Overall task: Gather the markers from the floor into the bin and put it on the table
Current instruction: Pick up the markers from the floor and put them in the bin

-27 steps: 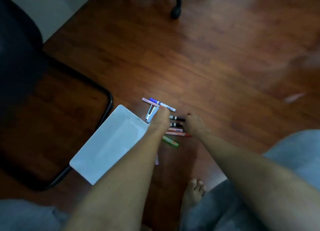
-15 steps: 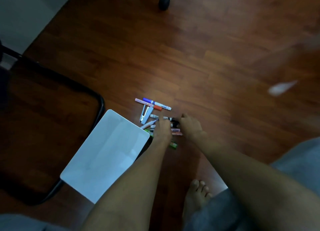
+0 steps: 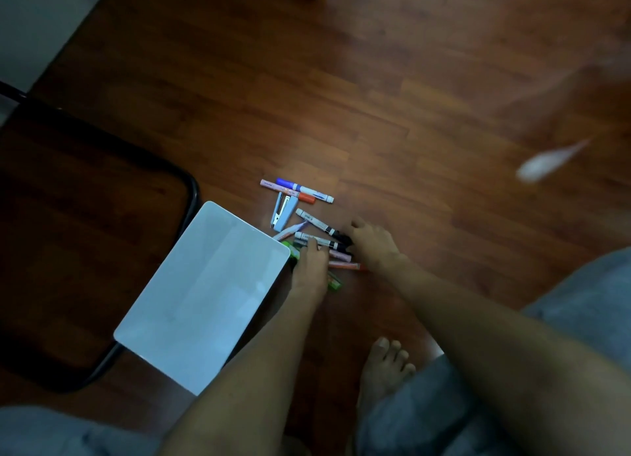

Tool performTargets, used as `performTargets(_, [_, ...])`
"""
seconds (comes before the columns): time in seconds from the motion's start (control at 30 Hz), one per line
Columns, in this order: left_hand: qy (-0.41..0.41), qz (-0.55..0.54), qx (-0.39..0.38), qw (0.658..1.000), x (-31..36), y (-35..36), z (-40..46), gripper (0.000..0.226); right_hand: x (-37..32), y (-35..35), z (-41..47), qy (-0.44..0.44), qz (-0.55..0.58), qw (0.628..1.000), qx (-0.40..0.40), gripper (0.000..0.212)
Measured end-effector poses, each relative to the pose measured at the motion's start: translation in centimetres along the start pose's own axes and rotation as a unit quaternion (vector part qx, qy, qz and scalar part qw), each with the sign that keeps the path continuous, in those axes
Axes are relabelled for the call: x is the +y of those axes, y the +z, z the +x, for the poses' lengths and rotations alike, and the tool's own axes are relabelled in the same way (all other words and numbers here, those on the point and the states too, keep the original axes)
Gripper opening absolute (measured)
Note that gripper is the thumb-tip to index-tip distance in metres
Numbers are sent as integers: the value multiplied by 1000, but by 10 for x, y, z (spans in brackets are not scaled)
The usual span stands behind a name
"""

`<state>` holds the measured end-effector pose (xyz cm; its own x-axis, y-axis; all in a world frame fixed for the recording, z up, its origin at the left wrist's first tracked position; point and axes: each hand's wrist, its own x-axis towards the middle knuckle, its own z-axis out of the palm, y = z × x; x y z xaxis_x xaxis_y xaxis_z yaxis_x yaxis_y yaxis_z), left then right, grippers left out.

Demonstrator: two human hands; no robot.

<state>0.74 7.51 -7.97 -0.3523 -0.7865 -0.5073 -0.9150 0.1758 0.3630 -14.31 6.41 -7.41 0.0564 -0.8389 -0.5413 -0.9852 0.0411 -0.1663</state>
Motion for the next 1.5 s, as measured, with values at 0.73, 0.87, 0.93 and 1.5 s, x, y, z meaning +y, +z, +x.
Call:
performTargets(0.73, [13,7,29,999,12,-59,-51,47,-7,-53,-26,97,90,991,-29,32])
performTargets(0.87, [37,12,105,994,9,-84,-59,37,-1,-79,-33,115,147,982,-11,34])
performTargets(0.93, [37,10,132,991,2,-101,-69,36,1,-94,-40,113,178,977,3,28])
performTargets(1.5, [-125,-10,220,967,-134,-172,-167,13,-111,-164,-35,-138,250,958,-16,13])
